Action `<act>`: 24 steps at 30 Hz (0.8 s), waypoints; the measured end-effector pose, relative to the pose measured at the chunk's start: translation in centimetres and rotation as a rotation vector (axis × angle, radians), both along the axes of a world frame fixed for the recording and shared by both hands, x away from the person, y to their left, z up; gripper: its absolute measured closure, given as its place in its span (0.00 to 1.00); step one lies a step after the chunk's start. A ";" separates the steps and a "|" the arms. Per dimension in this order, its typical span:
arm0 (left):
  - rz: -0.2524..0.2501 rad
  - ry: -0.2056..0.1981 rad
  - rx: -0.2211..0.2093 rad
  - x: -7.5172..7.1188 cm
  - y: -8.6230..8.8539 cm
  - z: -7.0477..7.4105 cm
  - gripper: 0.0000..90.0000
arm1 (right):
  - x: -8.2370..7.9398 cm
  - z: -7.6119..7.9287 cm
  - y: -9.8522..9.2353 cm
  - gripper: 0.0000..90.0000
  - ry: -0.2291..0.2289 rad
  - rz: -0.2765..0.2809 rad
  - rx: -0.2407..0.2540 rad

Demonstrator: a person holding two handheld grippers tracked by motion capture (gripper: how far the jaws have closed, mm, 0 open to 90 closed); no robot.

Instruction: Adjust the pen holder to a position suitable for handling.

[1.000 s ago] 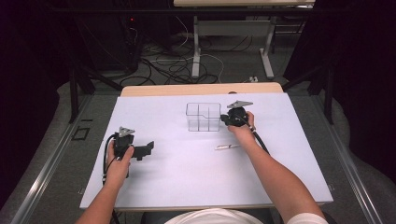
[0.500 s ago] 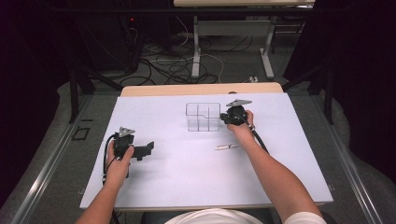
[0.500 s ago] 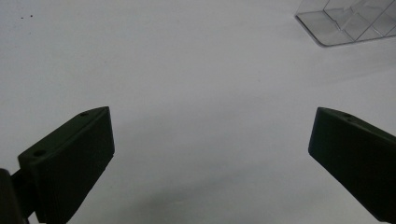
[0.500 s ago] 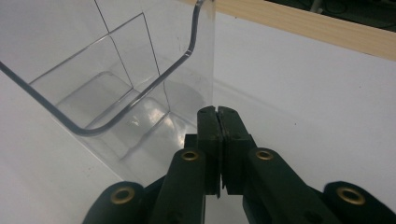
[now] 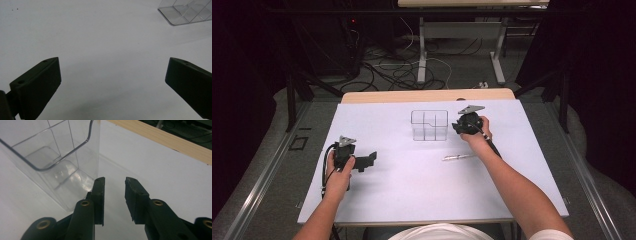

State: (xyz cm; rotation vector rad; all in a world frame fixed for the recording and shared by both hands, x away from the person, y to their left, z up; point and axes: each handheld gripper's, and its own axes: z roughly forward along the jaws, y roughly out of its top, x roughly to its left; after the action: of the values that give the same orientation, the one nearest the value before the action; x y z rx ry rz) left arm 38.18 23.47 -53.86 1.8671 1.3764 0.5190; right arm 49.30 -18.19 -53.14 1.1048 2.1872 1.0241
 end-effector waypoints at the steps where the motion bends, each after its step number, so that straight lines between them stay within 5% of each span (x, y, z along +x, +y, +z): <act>1: 0.000 0.001 -0.001 0.0 0.0 0.0 0.00 | -0.2 0.1 -0.1 0.75 -0.003 0.004 -0.016; 12: 0.002 0.003 -0.003 0.0 0.0 0.0 0.00 | -1.6 0.7 -0.6 0.59 0.031 0.050 -0.051; 20: 0.001 0.010 0.002 0.0 0.1 0.0 0.00 | -3.0 1.7 -0.7 0.56 0.056 0.144 -0.134; 24: 0.011 0.014 -0.018 0.0 0.2 -0.2 0.00 | -3.3 1.9 -0.8 0.55 0.048 0.189 -0.136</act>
State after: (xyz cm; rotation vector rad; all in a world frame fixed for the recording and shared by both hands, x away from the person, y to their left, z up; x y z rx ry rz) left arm 38.18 23.66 -54.01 1.8530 1.3972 0.4982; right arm 45.99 -18.95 -51.28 0.8838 2.3974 0.9183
